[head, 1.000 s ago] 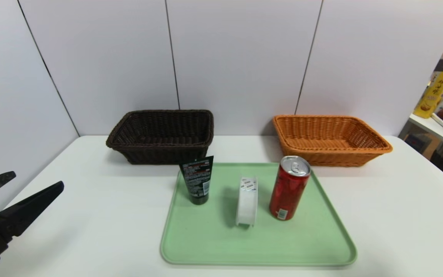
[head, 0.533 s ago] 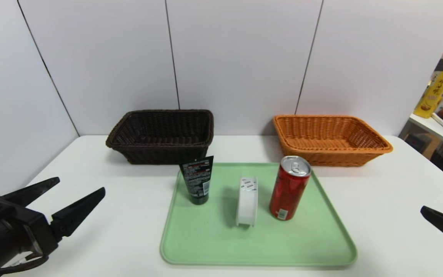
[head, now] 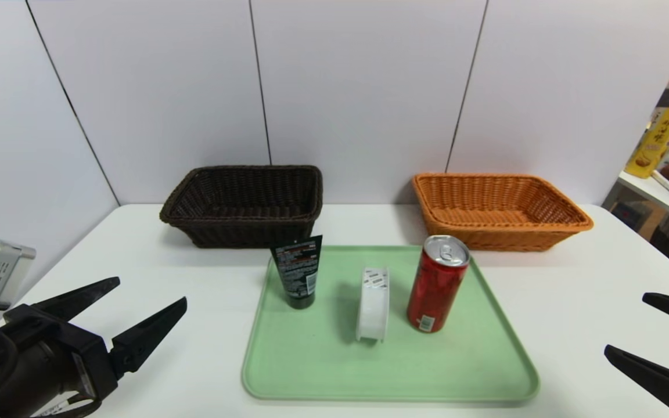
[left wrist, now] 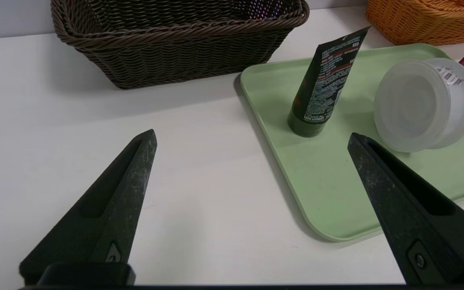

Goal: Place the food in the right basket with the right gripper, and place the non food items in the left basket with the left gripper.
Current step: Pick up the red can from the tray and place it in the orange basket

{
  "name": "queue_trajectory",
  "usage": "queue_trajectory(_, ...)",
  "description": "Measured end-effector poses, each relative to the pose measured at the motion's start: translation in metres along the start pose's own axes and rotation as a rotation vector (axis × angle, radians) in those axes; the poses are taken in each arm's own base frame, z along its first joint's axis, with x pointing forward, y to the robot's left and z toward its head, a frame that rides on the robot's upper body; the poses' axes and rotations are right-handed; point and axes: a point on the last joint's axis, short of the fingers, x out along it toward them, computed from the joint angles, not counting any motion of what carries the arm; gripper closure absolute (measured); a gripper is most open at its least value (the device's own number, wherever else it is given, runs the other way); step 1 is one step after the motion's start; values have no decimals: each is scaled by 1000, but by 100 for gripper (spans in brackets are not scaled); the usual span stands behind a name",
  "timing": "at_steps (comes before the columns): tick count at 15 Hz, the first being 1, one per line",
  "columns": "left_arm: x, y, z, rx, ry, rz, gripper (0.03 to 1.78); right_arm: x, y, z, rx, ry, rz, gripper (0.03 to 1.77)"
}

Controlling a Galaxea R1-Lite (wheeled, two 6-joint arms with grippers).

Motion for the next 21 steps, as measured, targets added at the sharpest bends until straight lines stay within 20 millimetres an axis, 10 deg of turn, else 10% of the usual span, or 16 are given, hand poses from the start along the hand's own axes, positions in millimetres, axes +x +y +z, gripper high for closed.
queue_trajectory(21,14,-1,-10,3,34,29,12,116,10,-11,-26,0,134,10)
